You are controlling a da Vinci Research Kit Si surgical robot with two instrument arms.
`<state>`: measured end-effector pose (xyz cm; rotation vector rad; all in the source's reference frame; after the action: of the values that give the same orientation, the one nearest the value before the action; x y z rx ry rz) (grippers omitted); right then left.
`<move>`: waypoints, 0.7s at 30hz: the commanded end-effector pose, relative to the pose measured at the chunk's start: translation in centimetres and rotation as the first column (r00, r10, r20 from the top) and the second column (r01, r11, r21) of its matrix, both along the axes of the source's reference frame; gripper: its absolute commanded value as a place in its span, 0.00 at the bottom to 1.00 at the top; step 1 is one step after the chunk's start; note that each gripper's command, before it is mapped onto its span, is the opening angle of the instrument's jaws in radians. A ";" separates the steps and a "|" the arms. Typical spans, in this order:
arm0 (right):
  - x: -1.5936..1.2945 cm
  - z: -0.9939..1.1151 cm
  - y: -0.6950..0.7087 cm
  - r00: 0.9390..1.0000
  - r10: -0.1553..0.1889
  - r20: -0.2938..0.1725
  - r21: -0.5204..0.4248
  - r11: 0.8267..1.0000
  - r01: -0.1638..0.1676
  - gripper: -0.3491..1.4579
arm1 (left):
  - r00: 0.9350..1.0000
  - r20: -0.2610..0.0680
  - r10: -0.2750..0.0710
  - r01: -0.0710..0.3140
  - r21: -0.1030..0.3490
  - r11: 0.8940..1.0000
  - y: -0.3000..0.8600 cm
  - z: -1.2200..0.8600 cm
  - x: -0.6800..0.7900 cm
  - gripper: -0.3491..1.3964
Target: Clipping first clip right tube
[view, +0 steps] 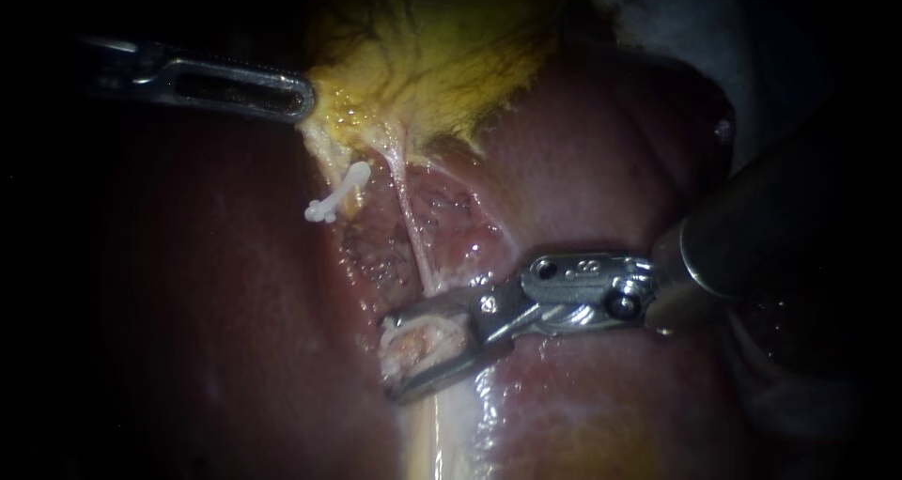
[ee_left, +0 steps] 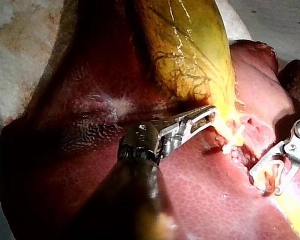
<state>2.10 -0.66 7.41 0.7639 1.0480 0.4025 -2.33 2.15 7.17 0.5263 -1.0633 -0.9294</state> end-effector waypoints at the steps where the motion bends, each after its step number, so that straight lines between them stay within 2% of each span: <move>1: 0.00 -0.01 0.01 1.000 0.000 0.000 0.000 1.000 0.000 0.45 | 1.000 0.000 0.000 0.000 0.000 1.000 0.00 0.01 0.00 0.00; 8: -0.08 -0.24 0.16 1.000 0.006 -0.007 0.019 1.000 -0.006 0.45 | 1.000 0.000 0.000 0.000 -0.001 1.000 0.01 0.02 0.02 0.00; 14: -0.31 -0.43 0.35 1.000 0.009 -0.010 0.037 0.999 -0.008 0.45 | 1.000 0.000 0.000 0.000 -0.001 1.000 0.01 0.02 0.02 0.00; 17: -0.43 -0.45 0.42 1.000 0.011 -0.010 0.040 0.999 -0.011 0.45 | 1.000 0.000 0.000 0.000 -0.001 1.000 0.01 0.02 0.02 0.00; 21: -0.50 -0.36 0.47 1.000 0.015 -0.007 0.037 0.999 -0.015 0.45 | 1.000 0.000 0.000 0.000 -0.001 1.000 0.01 0.02 0.02 0.00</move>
<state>1.59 -0.18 7.08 0.7894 1.0560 0.4339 -2.31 2.16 7.19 0.5252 -1.0631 -0.9296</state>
